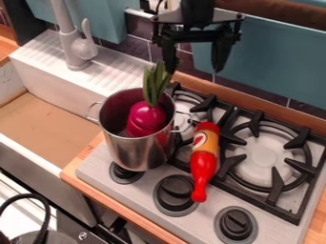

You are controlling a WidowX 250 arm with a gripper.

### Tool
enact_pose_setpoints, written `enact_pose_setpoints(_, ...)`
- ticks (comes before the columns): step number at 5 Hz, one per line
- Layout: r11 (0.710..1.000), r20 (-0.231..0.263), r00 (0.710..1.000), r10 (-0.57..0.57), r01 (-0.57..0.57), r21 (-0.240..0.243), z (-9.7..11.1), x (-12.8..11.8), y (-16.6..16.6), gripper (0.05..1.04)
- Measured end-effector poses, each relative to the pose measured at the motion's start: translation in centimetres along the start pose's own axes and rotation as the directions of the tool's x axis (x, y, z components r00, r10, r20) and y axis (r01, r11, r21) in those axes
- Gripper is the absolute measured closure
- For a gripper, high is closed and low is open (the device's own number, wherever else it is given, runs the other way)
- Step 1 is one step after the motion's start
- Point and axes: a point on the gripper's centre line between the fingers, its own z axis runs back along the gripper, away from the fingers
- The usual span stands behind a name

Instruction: Put the maroon vegetable inside the stainless steel pot

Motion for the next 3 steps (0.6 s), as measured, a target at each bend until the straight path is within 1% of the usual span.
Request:
enact_pose_setpoints(1,1.0,-0.003,1.0,0.014,-0.014,-0.006,-0.44,0.07,-0.2,0.279)
enact_pose_setpoints(2,1.0,0.015,1.0,0.012,-0.013,0.014,-1.19,-0.07,0.13,0.083)
enact_pose_setpoints(3,1.0,0.013,1.0,0.013,-0.013,0.006,-1.3,-0.11,0.05,0.084)
